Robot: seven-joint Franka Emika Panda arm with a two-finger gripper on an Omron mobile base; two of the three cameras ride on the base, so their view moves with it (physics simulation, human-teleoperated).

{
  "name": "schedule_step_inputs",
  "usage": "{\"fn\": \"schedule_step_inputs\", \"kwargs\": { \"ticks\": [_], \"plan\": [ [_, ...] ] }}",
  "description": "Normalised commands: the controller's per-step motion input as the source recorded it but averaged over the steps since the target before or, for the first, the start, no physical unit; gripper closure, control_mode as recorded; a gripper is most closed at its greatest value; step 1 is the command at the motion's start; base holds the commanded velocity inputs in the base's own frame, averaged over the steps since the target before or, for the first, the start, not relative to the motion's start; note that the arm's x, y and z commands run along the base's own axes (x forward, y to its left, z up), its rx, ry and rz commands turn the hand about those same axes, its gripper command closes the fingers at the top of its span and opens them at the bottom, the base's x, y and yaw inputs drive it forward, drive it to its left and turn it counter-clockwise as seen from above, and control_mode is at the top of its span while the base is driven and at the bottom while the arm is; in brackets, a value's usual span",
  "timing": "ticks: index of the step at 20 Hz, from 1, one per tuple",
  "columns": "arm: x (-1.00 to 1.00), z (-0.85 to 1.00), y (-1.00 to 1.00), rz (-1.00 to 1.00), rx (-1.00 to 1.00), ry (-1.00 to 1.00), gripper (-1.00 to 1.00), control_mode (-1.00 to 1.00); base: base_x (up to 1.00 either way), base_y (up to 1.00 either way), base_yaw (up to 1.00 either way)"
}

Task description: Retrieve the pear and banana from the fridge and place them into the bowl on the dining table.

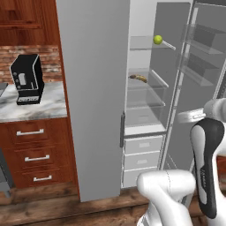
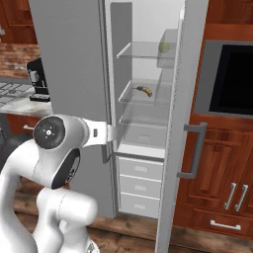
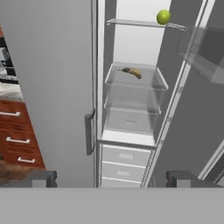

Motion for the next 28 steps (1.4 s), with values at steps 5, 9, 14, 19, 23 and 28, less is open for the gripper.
{"fn": "schedule_step_inputs", "kwargs": {
  "ticks": [5, 9, 14, 19, 23, 28],
  "plan": [
    [-0.29, 0.07, 0.15, 0.00, 0.00, -0.05, -1.00, -1.00, 0.00, 0.00, 0.00],
    [-0.04, 0.17, 0.19, 0.00, 0.00, 0.02, -1.00, -1.00, 0.00, 0.00, 0.00],
    [0.00, 0.03, 0.24, -0.02, 0.00, 0.04, -1.00, -1.00, 0.00, 0.00, 0.00],
    [0.00, -0.03, 0.21, -0.02, 0.00, 0.00, -1.00, -1.00, 0.00, 0.00, 0.00],
    [0.00, -0.02, 0.02, -0.01, 0.00, 0.00, -1.00, 1.00, 0.00, 0.00, -0.04],
    [0.00, 0.00, 0.00, 0.00, 0.00, 0.00, -1.00, 1.00, 0.05, 0.00, -0.09]
  ]
}}
